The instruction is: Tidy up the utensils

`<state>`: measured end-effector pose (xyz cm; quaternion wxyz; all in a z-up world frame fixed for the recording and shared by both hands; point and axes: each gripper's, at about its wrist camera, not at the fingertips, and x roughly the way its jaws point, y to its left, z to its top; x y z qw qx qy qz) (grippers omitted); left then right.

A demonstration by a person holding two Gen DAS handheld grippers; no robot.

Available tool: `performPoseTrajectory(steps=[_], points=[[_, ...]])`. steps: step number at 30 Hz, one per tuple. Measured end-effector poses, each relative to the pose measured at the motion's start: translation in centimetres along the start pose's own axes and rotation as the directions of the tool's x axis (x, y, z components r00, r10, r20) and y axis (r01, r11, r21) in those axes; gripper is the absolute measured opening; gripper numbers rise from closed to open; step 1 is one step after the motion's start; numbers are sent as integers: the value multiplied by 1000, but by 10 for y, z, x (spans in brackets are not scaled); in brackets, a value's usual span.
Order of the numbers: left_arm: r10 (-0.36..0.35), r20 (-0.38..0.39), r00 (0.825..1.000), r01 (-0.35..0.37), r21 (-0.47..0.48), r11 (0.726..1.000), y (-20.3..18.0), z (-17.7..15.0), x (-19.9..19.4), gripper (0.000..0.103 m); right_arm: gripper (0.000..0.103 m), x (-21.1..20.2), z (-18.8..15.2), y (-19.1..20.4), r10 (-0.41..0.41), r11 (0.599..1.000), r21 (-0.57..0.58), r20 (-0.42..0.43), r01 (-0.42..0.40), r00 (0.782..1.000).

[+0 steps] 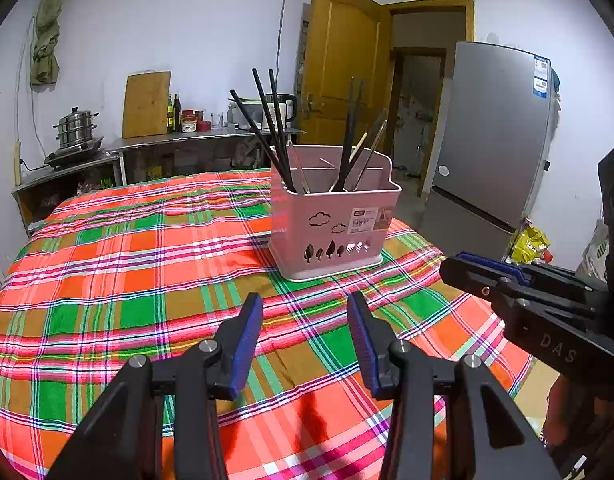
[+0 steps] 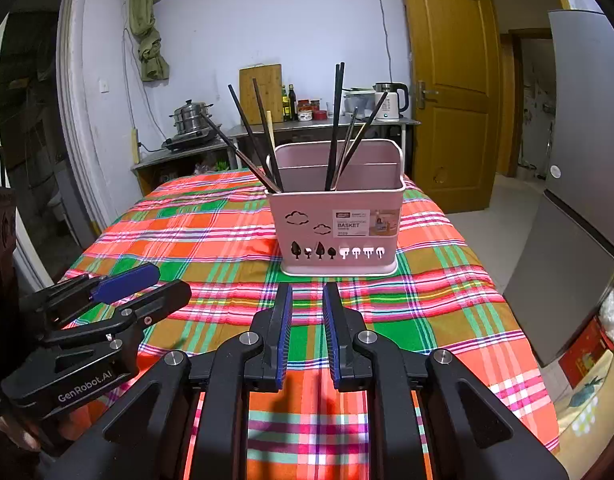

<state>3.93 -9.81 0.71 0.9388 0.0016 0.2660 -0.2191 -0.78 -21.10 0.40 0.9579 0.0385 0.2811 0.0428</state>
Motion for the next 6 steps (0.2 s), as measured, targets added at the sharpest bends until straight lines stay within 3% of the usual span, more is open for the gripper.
performPoseTrajectory(steps=[6], points=[[-4, 0, 1000, 4, -1, 1000, 0, 0, 1, 46, 16, 0, 1, -4, -1, 1000, 3, -2, 1, 1000]])
